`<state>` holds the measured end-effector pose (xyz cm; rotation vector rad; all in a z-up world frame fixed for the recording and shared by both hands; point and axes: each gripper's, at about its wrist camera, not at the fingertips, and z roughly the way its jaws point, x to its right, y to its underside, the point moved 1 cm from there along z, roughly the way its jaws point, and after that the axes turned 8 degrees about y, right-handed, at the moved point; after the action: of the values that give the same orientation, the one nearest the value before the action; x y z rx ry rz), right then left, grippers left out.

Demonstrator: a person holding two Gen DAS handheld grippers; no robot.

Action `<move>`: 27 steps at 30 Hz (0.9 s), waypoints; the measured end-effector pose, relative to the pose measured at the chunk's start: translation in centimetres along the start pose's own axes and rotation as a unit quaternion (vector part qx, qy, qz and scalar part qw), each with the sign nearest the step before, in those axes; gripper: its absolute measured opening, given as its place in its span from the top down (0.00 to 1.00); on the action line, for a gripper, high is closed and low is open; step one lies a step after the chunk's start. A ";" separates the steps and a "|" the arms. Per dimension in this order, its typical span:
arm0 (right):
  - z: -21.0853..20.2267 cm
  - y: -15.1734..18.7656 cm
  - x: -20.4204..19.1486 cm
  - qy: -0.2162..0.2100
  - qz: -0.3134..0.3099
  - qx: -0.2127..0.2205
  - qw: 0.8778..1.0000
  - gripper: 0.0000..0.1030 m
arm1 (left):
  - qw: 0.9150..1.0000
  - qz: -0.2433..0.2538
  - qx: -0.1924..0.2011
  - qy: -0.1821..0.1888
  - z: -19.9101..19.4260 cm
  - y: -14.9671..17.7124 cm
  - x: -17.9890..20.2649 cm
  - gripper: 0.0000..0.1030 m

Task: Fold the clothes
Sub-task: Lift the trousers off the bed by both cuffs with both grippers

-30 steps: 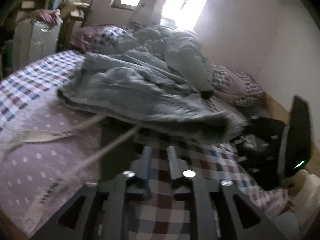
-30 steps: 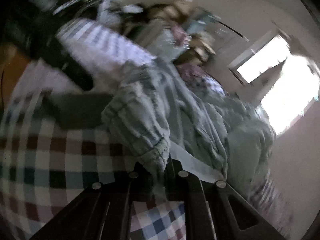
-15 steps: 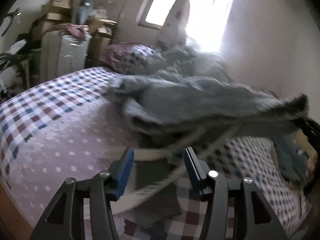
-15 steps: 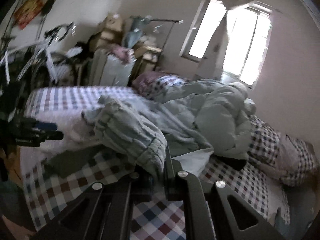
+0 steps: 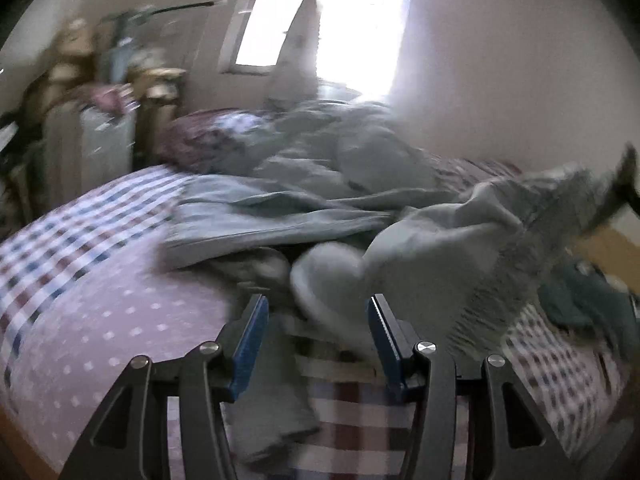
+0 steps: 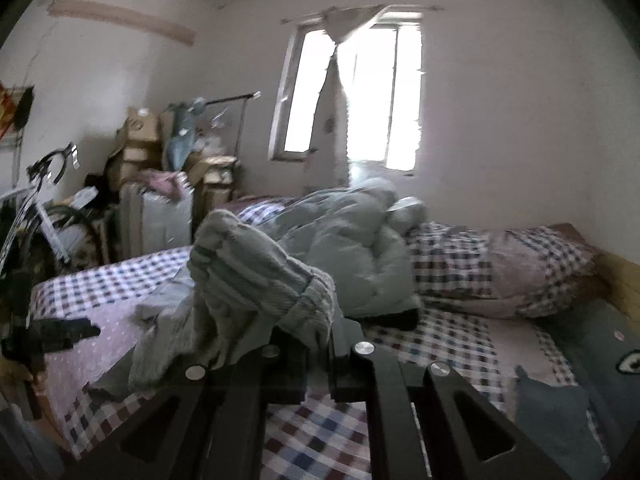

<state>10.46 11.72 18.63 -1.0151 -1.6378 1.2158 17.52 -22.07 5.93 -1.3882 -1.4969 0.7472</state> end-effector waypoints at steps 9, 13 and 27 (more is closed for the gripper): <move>-3.4 1.4 9.2 0.079 0.065 -0.014 0.995 0.95 | 0.972 0.227 -0.017 0.064 1.0 4.2 12.3 0.46; -2.5 3.6 11.3 0.091 0.085 -0.035 0.992 0.94 | 0.938 0.340 -0.040 0.052 2.8 8.3 17.6 0.46; 0.7 9.6 15.1 0.093 0.130 -0.078 0.984 0.94 | 0.877 0.470 -0.091 0.052 9.4 13.7 24.5 0.46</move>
<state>6.13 27.56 11.54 -1.4337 -1.5058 1.1327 16.26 5.57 -4.46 -2.2923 -0.7437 1.0927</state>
